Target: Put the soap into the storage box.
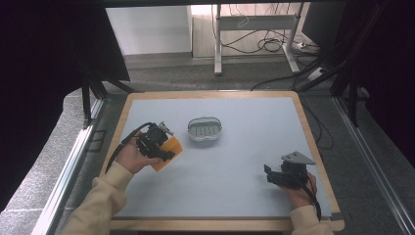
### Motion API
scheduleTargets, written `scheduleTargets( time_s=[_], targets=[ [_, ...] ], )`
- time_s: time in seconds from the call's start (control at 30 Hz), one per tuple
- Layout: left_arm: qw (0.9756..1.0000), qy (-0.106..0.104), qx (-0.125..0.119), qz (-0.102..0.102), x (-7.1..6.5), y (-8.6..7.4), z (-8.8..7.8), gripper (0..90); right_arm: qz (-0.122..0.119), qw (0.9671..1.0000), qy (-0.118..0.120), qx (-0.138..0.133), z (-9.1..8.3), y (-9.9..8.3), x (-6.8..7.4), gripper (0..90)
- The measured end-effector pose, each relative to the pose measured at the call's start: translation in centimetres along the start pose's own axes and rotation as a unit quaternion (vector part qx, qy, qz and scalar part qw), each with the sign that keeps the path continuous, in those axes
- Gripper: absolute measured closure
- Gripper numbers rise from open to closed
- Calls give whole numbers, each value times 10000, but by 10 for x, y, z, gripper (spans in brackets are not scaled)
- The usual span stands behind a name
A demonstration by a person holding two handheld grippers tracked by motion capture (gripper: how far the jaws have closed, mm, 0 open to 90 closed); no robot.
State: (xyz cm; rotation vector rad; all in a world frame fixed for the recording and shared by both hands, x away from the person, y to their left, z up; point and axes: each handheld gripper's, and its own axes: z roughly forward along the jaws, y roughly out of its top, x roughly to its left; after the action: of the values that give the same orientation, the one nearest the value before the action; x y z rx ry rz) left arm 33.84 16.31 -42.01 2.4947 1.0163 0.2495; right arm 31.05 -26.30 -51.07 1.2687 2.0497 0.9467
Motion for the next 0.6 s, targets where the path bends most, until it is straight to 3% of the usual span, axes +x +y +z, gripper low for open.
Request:
scheduleTargets(
  time_s=[0.2,0.6],
  targets=[
    [10000,-21,-24,9,2,5,3,619,109,9999,40,-73,-3,2,1,145],
    [9999,-63,-6,149,8,14,4,619,41,9999,41,-116,-3,2,2,146]
  ],
)
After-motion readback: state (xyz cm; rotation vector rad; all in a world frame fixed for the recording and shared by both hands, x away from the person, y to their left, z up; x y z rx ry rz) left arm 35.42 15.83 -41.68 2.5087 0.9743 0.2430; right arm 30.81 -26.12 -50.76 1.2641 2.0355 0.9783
